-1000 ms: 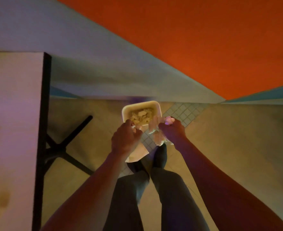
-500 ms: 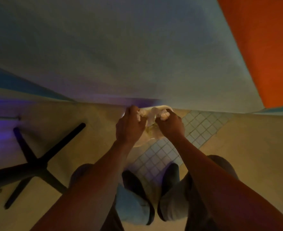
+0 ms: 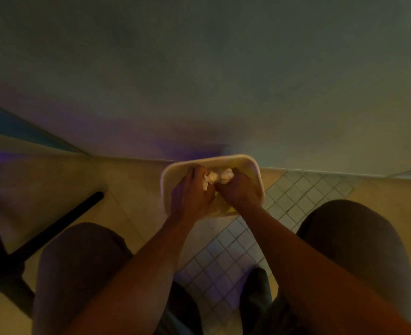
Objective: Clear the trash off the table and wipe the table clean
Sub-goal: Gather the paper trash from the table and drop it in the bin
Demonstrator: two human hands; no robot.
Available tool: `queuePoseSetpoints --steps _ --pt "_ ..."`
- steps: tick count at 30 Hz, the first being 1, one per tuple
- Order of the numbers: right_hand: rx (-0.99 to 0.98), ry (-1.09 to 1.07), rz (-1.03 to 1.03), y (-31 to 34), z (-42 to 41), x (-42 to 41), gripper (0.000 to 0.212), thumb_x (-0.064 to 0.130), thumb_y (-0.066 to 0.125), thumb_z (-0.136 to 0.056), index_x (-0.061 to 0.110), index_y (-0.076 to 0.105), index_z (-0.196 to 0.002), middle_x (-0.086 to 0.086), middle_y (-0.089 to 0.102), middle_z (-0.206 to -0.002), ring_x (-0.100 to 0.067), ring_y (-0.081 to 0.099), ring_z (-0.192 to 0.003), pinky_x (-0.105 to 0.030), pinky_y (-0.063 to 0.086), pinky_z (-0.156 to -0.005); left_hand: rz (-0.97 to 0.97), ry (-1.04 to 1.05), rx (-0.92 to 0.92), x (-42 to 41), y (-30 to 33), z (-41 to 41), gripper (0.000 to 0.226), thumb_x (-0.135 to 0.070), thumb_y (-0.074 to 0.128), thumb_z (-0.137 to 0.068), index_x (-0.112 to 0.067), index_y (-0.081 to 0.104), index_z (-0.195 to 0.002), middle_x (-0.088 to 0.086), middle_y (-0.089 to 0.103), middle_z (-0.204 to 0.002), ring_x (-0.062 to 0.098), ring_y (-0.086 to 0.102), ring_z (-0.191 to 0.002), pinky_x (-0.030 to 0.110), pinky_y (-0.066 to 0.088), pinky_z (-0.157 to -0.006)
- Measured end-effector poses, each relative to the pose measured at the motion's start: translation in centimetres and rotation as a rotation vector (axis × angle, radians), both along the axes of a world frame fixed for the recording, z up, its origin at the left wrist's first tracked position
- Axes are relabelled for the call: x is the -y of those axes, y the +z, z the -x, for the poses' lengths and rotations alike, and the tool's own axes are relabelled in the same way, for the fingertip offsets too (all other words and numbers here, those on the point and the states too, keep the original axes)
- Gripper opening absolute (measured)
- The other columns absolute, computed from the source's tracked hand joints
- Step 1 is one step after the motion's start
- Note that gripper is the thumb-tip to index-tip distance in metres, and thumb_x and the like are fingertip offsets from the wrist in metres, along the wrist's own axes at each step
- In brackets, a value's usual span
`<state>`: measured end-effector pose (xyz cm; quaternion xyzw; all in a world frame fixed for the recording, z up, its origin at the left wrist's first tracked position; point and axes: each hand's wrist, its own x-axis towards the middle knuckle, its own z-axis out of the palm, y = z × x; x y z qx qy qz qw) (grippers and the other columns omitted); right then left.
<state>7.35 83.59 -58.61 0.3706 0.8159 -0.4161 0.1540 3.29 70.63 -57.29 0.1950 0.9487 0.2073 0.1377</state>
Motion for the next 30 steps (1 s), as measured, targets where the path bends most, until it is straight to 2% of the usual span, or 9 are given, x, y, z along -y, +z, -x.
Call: queuePoseSetpoints --steps 3,6,8,10,14,17,22,26,30 --pt "0.068 0.06 0.027 -1.4 0.8 -0.2 0.067 0.056 0.062 -0.078 0.011 0.052 -0.127 -0.007 0.065 -0.115 -0.028 0.064 -0.108 -0.035 0.048 -0.083 0.034 0.01 0.121 0.0 -0.6 0.4 0.028 -0.041 0.056 -0.089 -0.023 0.05 -0.11 0.005 0.06 -0.114 0.033 0.062 -0.095 0.049 0.053 -0.075" --pt "0.156 0.042 0.055 -1.6 1.2 -0.5 0.099 0.052 0.074 -0.073 0.012 0.027 -0.15 -0.017 0.046 -0.143 -0.037 0.049 -0.129 -0.044 0.044 -0.099 0.08 0.012 0.205 0.1 -0.8 0.9 0.032 -0.043 0.054 -0.088 -0.021 0.052 -0.112 0.007 0.064 -0.111 0.033 0.063 -0.097 0.046 0.054 -0.08" --pt "0.173 0.089 0.041 -1.3 1.5 -0.9 0.106 0.046 0.077 -0.074 0.014 0.017 -0.155 -0.018 0.038 -0.151 -0.037 0.041 -0.136 -0.047 0.041 -0.106 0.087 -0.016 0.273 0.4 -0.8 1.0 0.05 -0.049 0.048 -0.081 -0.022 0.053 -0.122 0.009 0.065 -0.118 0.034 0.064 -0.103 0.047 0.054 -0.084" --pt "0.172 0.187 0.002 -0.8 1.8 -1.3 0.092 0.039 0.073 -0.082 0.01 0.023 -0.154 -0.018 0.042 -0.149 -0.036 0.043 -0.136 -0.044 0.041 -0.108 0.081 -0.026 0.317 0.6 -1.0 1.1 0.062 -0.052 0.046 -0.074 -0.027 0.054 -0.13 0.008 0.064 -0.125 0.034 0.063 -0.108 0.047 0.053 -0.089" --pt "0.156 0.219 0.005 -0.2 2.3 -2.2 0.061 0.031 0.064 -0.091 0.004 0.046 -0.142 -0.019 0.056 -0.138 -0.034 0.055 -0.124 -0.038 0.047 -0.097 0.102 -0.077 0.334 0.5 -0.8 1.6 0.05 -0.045 0.065 -0.084 -0.027 0.058 -0.13 0.006 0.063 -0.131 0.031 0.063 -0.113 0.045 0.052 -0.094" --pt "0.161 0.27 -0.012 1.2 2.4 -2.4 0.048 0.026 0.061 -0.095 0.003 0.053 -0.136 -0.017 0.055 -0.138 -0.03 0.051 -0.128 -0.031 0.039 -0.097 0.129 -0.075 0.339 0.6 0.3 2.0 0.051 -0.043 0.064 -0.087 -0.024 0.056 -0.133 0.006 0.058 -0.135 0.031 0.058 -0.119 0.044 0.049 -0.097" --pt "0.136 0.261 -0.02 6.5 1.6 -1.9 0.048 0.029 0.059 -0.096 0.002 0.054 -0.135 -0.021 0.055 -0.139 -0.032 0.05 -0.13 -0.035 0.035 -0.109 0.189 -0.15 0.335 1.5 5.6 0.8 0.049 -0.031 0.061 -0.09 -0.016 0.052 -0.136 0.011 0.054 -0.138 0.033 0.049 -0.128 0.04 0.041 -0.103" --pt "0.1 0.192 0.034 13.1 -0.5 -0.8 0.042 0.028 0.061 -0.094 0.011 0.057 -0.133 -0.014 0.061 -0.132 -0.03 0.055 -0.123 -0.033 0.041 -0.101 0.205 -0.086 0.397 2.9 10.8 -1.0 0.062 -0.037 0.062 -0.089 -0.021 0.04 -0.145 0.005 0.036 -0.152 0.031 0.037 -0.138 0.043 0.04 -0.108" --pt "0.112 0.134 0.087 22.6 -2.4 0.0 0.038 0.03 0.061 -0.094 0.022 0.058 -0.131 -0.008 0.063 -0.13 -0.026 0.058 -0.119 -0.027 0.042 -0.092 0.166 -0.017 0.425 4.3 21.0 -2.9 0.063 -0.036 0.059 -0.092 -0.027 0.035 -0.15 0.001 0.024 -0.16 0.029 0.029 -0.142 0.043 0.039 -0.109"
